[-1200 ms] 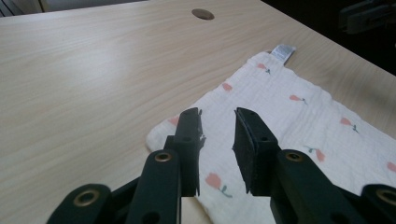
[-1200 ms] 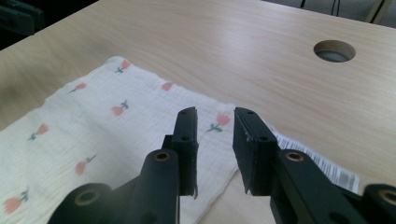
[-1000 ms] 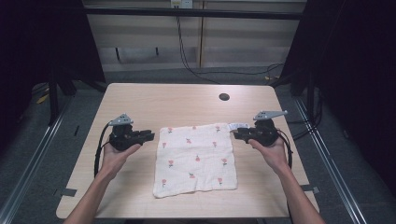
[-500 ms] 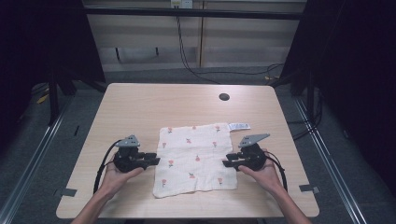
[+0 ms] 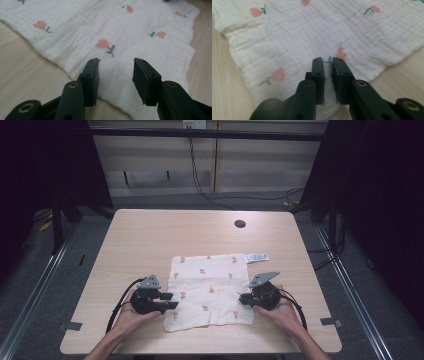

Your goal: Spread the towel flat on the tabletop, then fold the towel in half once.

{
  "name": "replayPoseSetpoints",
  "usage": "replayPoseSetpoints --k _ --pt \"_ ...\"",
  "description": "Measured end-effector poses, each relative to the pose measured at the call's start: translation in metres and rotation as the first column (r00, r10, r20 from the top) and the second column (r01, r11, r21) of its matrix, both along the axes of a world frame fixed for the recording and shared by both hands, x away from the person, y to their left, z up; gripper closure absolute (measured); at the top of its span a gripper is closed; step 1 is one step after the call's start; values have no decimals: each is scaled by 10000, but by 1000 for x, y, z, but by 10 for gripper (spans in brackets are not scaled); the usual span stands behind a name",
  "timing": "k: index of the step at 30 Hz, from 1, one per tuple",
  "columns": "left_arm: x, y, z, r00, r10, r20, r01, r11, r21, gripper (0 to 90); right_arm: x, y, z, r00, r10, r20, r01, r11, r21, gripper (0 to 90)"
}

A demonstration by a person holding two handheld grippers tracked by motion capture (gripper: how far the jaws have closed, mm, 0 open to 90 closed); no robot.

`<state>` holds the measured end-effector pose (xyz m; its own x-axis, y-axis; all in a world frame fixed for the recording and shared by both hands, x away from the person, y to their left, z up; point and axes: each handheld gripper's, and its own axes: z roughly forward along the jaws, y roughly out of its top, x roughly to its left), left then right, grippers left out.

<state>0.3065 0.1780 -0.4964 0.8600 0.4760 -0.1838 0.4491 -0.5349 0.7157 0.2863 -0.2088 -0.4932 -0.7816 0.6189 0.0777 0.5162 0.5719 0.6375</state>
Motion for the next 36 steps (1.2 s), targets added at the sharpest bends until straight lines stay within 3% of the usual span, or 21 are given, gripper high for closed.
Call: replayPoseSetpoints --k 4,5,7,10,12,19,26,28,29,33,36 --pt "-1 -3 -3 9998 -112 170 106 9995 308 620 -2 -1 0 9997 138 -179 -135 9998 145 880" --pt "-1 -4 -2 9988 -152 456 128 9986 522 647 -5 -2 0 9997 132 -188 -130 9998 132 883" --pt "-1 -4 -2 9982 -233 557 198 9978 636 673 -6 -2 0 9995 191 -255 -184 9995 260 883" --pt "-3 -3 -2 9973 -221 704 170 9972 723 855 -10 -2 -1 9990 206 -393 -189 9988 444 883" --pt "-6 -3 -1 9970 -328 700 267 9959 869 891 -15 -2 0 9988 235 -427 -218 9990 395 883" --pt "-21 -3 1 9977 -568 359 531 9938 974 897 -33 -4 -1 9977 442 -515 -412 9975 580 883" --pt "-27 3 2 9985 -540 -59 543 9953 802 895 -38 -3 0 9968 534 -594 -498 9969 610 876" --pt "-26 4 2 9975 -676 -216 690 9953 676 854 -39 -3 -1 9964 635 -565 -597 9959 680 838" --pt "-25 5 4 9969 -726 -297 737 9966 369 794 -37 -5 1 9988 313 -381 -282 9964 796 796" --pt "-20 7 11 9972 -696 -264 692 9974 -180 753 -30 -10 9 9998 111 -181 -86 9915 1296 770" --pt "-14 7 13 9981 -591 -186 586 9980 -236 723 -21 -12 14 9999 -137 -57 144 9892 1458 750"
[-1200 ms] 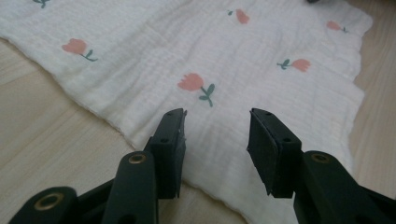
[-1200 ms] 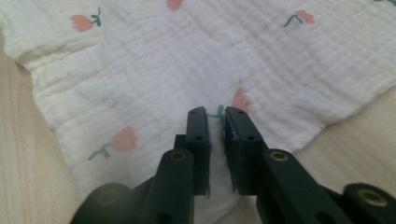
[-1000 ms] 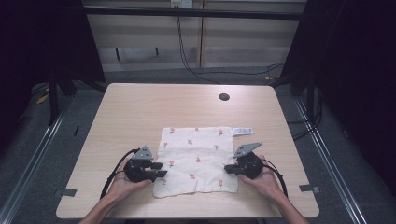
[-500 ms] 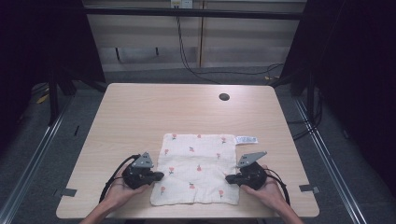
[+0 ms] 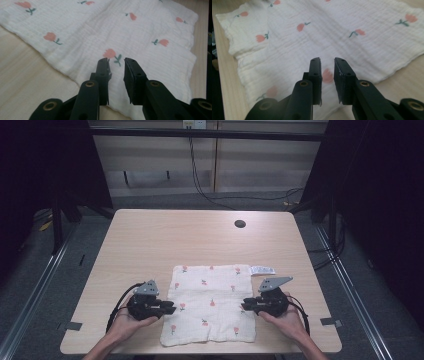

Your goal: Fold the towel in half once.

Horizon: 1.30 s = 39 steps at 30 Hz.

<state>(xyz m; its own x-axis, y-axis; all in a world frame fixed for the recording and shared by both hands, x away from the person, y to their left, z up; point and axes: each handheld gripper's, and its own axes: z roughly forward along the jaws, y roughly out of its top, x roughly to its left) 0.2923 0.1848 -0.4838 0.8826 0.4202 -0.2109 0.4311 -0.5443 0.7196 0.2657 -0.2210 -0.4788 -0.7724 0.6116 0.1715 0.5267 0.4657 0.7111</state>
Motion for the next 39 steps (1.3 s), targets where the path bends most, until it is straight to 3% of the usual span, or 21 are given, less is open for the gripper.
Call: replayPoseSetpoints --k 4,6,9,14,15,16,17,18,19,21,23,24,26,28,29,31,34,37,38,39 --pt "10 1 2 9989 463 72 -462 9989 -74 678 11 0 4 9997 -226 124 226 9997 55 728" --pt "17 4 5 9957 919 138 -918 9958 -69 663 19 -2 8 9990 -370 264 368 9993 92 700" --pt "22 4 8 9935 1093 310 -1095 9940 68 642 24 -4 10 9978 -536 390 538 9985 -43 685" --pt "36 7 18 9895 1419 279 -1409 9894 -346 617 45 -18 15 9929 -1090 473 1085 9940 121 670" --pt "45 7 20 9876 1501 454 -1493 9886 -220 617 56 -23 15 9889 -1379 562 1375 9904 103 671" --pt "45 7 20 9876 1501 454 -1493 9886 -220 618 56 -23 15 9889 -1379 562 1375 9904 103 671" --pt "51 8 20 9874 1534 391 -1520 9877 -362 619 68 -25 14 9865 -1544 539 1542 9880 78 672" --pt "57 9 21 9870 1585 265 -1571 9864 -477 619 68 -25 14 9865 -1544 539 1542 9880 78 672" --pt "71 11 22 9858 1679 -51 -1678 9826 -798 635 82 -27 11 9836 -1751 435 1748 9845 105 677" --pt "75 12 22 9845 1747 -124 -1751 9808 -859 632 88 -27 9 9829 -1801 378 1798 9836 122 678" --pt "89 10 23 9779 2091 -79 -2089 9726 -1018 644 105 -27 6 9807 -1901 462 1908 9816 -119 688" --pt "89 10 23 9779 2091 -79 -2089 9726 -1018 647 105 -27 6 9807 -1901 462 1908 9816 -119 688" --pt "97 8 21 9751 2217 -37 -2209 9698 -1035 647 122 -29 8 9780 -2052 373 2052 9787 44 680" --pt "102 6 15 9721 2339 -166 -2344 9669 -1013 643 124 -28 8 9771 -2099 333 2099 9777 44 678" --pt "105 4 9 9707 2399 -143 -2402 9677 -760 638 130 -26 4 9769 -2121 256 2127 9769 -223 661" --pt "107 1 4 9690 2470 -111 -2473 9678 -466 611 132 -24 -2 9774 -2109 159 2112 9771 -263 655" --pt "108 1 1 9672 2535 -160 -2539 9666 -350 578 135 -23 -8 9762 -2171 7 2170 9757 -307 648" --pt "109 2 0 9620 2729 58 -2728 9619 -158 564 135 -21 -15 9754 -2202 71 2203 9742 -486 628" --pt "110 3 0 9580 2863 133 -2861 9580 -173 564 136 -21 -16 9763 -2163 -17 2161 9757 -376 626" --pt "114 4 -1 9516 3073 3 -3070 9508 -424 564 136 -19 -19 9779 -2088 -77 2081 9765 -558 626"
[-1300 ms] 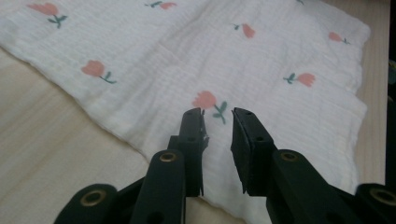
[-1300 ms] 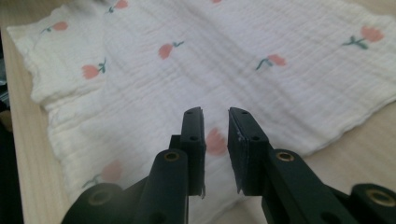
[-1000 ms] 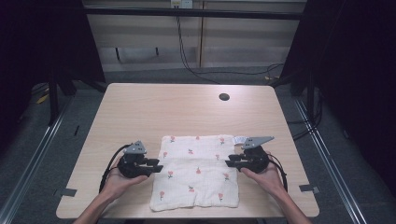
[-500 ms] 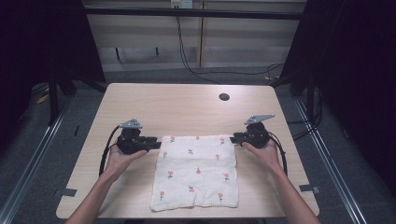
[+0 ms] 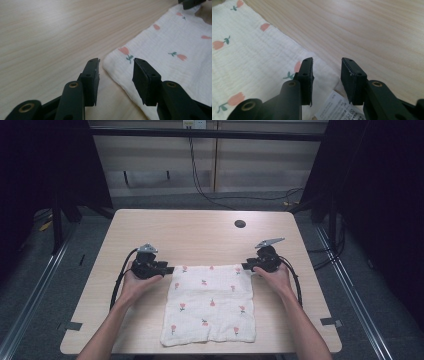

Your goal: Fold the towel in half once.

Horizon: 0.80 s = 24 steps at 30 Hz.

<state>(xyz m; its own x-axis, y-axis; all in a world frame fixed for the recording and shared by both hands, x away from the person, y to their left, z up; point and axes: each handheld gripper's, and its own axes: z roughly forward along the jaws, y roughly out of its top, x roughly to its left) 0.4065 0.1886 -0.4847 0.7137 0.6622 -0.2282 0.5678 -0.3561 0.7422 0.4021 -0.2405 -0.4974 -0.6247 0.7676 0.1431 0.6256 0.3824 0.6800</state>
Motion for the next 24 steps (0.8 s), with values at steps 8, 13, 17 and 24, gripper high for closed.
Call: replayPoseSetpoints --k 8,13,17,24 --pt "10 0 -9 9997 86 -244 -85 10000 42 550 -3 2 -4 10000 37 -7 -37 9998 -191 713" --pt "16 -1 -19 9982 332 -502 -335 9994 -48 574 -3 -1 -5 9994 -124 -310 128 9998 127 844" --pt "18 -9 -22 9986 156 -503 -155 9999 29 574 -3 -2 -5 9992 -148 -378 156 9997 202 856" --pt "16 -29 -20 9990 -389 -228 401 9978 537 650 -4 -1 -5 9992 -170 -348 179 9995 254 858"
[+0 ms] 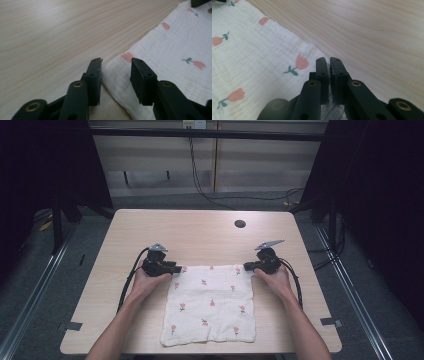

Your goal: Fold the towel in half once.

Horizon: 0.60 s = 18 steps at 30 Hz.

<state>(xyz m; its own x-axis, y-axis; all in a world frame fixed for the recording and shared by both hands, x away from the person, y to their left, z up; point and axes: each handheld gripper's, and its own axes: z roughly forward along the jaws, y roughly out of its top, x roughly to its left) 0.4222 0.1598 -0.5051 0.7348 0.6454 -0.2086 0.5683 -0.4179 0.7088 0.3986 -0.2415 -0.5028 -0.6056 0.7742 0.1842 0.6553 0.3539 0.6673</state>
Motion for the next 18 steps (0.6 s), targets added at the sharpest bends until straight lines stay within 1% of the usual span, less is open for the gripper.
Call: replayPoseSetpoints --k 1,2,3,4,5,6,7,8,9,10,11,12,13,14,16,18 --pt "0 0 0 10000 0 0 0 10000 0 683 0 0 0 10000 -16 -32 16 10000 20 859" --pt "-1 -1 0 9998 -183 121 180 9996 216 726 -1 1 0 10000 37 -36 -37 9999 98 859" --pt "-1 -1 0 9998 -183 121 180 9996 216 773 -1 1 0 9999 110 -39 -110 9998 135 860" --pt "-2 -1 0 9993 -349 95 348 9993 148 773 -1 1 0 9999 110 -39 -110 9998 135 860" --pt "-4 0 -1 9989 -430 184 428 9990 129 805 -2 2 -1 9999 124 -23 -124 9997 215 859" --pt "-5 2 -1 9992 -401 80 401 9992 12 848 -7 6 0 9994 324 88 -327 9988 351 860" --pt "-4 4 -1 9995 -315 22 315 9995 -30 848 -7 6 0 9994 324 88 -327 9988 351 860" --pt "-3 5 -1 9995 -306 -2 306 9995 -103 857 -7 8 4 9993 267 256 -275 9991 323 860" --pt "-4 7 -1 9996 -289 -23 289 9994 -186 858 -8 8 6 9993 205 303 -222 9982 565 860" --pt "-5 10 1 9995 -310 33 310 9991 -273 860 -8 7 8 9990 195 412 -226 9969 760 861" --pt "-5 10 1 9995 -310 33 310 9991 -273 861 -8 7 8 9990 195 412 -226 9969 760 861" --pt "-7 13 6 9995 -296 137 303 9980 -551 861 -9 5 12 9985 175 516 -215 9966 795 861" --pt "-7 13 6 9995 -296 137 303 9980 -551 861 -9 5 12 9985 175 516 -215 9966 795 861" --pt "-8 13 11 9992 -310 269 330 9963 -799 861 -12 0 15 9981 54 619 -117 9947 1018 861" --pt "-10 14 16 9989 -300 359 332 9952 -922 861 -14 -2 18 9975 -18 712 -63 9936 1132 861" --pt "-12 14 18 9985 -355 413 392 9951 -911 861 -15 -3 19 9971 -43 758 -45 9933 1153 861"
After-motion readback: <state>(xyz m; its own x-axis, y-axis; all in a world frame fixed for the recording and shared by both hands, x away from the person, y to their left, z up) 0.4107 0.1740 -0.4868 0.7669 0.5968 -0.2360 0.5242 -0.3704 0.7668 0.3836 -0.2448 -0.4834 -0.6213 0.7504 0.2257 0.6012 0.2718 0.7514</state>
